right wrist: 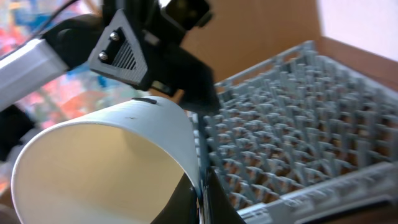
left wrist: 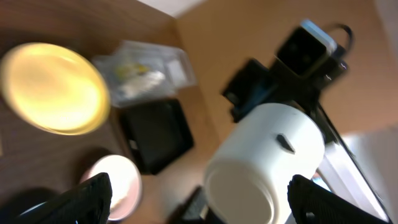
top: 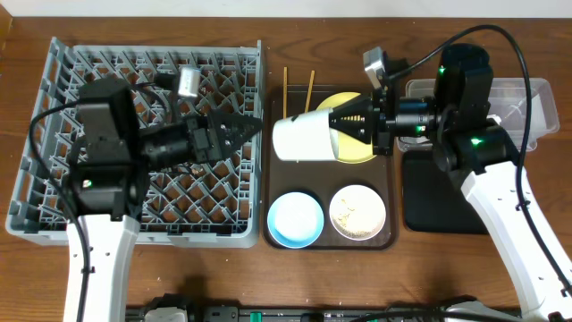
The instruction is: Sort waste into correct bins and load items into the dishwasher
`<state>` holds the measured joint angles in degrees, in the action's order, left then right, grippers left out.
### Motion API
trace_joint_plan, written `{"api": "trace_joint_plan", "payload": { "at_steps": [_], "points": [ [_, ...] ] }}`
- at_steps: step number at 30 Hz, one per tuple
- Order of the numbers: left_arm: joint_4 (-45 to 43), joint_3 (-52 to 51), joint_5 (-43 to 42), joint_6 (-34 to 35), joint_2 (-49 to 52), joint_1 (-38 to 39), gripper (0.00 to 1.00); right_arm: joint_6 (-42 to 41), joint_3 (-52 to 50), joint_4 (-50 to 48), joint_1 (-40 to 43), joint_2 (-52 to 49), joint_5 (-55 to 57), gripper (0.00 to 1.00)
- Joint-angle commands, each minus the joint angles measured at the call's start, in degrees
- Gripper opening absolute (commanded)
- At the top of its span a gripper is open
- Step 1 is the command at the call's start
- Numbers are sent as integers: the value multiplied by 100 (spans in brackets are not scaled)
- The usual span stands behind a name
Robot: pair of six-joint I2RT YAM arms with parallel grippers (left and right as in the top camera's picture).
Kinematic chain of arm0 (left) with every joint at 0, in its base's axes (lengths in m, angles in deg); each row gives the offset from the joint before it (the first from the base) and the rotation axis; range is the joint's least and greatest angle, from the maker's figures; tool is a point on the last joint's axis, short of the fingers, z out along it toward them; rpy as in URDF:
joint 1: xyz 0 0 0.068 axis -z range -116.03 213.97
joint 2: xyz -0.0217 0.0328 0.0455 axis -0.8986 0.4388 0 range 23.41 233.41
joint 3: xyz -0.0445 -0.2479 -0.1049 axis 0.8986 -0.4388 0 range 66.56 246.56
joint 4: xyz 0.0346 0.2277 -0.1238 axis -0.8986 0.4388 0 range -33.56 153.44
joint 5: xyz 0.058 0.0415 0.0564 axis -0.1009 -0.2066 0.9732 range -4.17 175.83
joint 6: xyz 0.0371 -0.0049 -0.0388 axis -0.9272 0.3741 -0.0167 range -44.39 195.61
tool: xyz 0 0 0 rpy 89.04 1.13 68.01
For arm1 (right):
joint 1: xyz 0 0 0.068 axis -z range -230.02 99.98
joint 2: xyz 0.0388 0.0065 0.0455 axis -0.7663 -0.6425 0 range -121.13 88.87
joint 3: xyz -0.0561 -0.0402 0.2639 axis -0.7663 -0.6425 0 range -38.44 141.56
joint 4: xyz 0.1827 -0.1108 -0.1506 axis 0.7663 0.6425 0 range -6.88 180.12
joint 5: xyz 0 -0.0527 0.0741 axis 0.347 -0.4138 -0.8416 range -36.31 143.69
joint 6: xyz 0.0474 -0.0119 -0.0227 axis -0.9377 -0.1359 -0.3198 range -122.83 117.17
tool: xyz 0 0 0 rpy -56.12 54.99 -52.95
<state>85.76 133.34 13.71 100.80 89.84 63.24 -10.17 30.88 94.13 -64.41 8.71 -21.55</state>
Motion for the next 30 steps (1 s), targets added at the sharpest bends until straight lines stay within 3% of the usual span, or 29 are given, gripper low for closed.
{"api": "trace_joint_plan", "payload": {
  "at_steps": [1,7,14,18,28,30],
  "points": [
    [-219,105,-835,-68,13,234,92,-125,42,-22,-153,-13,-295,1],
    [-678,105,-1189,-50,7,717,92,-208,42,-87,-345,-35,256,1],
    [-673,105,-1189,-50,11,925,86,-417,42,-813,-549,-35,-83,1],
    [-673,105,-1189,-50,11,925,80,-831,42,-1075,-557,-35,142,1],
    [-678,105,-1032,-52,13,922,61,-872,42,-1082,-754,-44,433,1],
    [-671,105,-785,-55,11,922,62,-870,42,-1080,-782,-44,448,9]
  ]
}}
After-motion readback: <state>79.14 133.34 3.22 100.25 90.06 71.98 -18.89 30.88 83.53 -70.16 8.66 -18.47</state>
